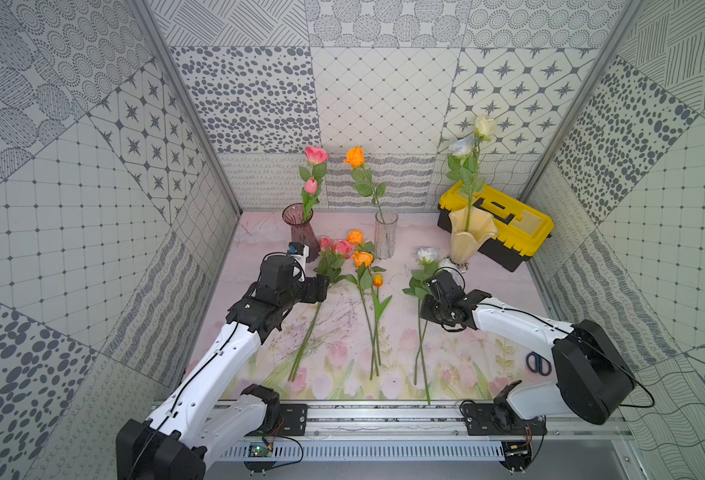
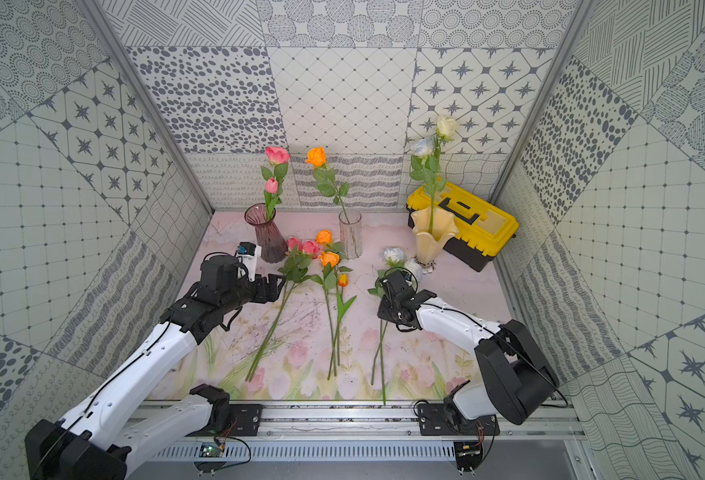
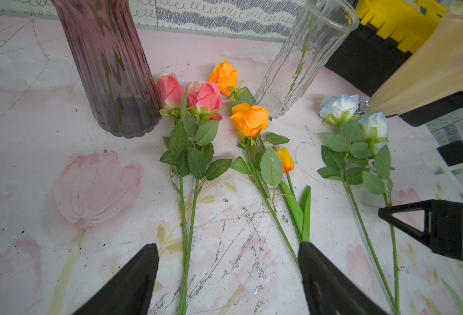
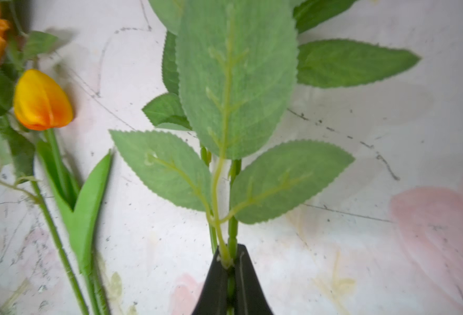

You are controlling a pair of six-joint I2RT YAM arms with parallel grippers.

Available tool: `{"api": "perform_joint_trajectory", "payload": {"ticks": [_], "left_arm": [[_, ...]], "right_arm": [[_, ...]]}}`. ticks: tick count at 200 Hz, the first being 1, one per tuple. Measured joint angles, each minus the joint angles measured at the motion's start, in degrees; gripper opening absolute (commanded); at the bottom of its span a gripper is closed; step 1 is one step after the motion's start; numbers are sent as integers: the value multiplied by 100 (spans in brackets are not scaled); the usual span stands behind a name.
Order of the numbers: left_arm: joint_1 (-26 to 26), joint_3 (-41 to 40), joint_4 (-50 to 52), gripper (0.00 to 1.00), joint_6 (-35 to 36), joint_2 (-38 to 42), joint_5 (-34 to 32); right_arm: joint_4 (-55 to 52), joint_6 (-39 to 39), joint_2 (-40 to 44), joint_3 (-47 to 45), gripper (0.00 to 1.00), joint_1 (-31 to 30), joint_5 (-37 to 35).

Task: Arrange the flowers in different vases according to their variety
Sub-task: Pick up the flower at the center of the board.

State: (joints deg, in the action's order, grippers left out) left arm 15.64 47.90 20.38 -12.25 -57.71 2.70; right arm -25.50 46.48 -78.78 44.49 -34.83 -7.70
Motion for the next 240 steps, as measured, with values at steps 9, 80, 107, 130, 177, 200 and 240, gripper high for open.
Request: {"api": "perform_joint_trajectory", "payload": {"ticks": [9,80,107,130,177,200,240], "left_arm": [[0,-28,2,85,-4,0,7],[4,-236,0,85,-107,-9,66],[4,-269,0,85,-118,-20,125],[4,-280,0,85,-118,-39,173],[4,-345,11,85,-116,-39,293],[4,-402,17,85,-116,-39,339],[4,-463,22,85,-116,-39,426]], "right_arm": [[-66,-24,214,2,0,-76,-116],[-848,-494,1113,638,0,-275,-994],[-984,-826,1182,1054,0,-278,-1235],[-1060,-1226,1182,1482,0,-275,-1517],[-905,-2286,1121,2710,0,52,-2105],[-625,-2750,966,3279,0,485,-2273],[2,-3517,356,4199,0,1147,-2555]]}}
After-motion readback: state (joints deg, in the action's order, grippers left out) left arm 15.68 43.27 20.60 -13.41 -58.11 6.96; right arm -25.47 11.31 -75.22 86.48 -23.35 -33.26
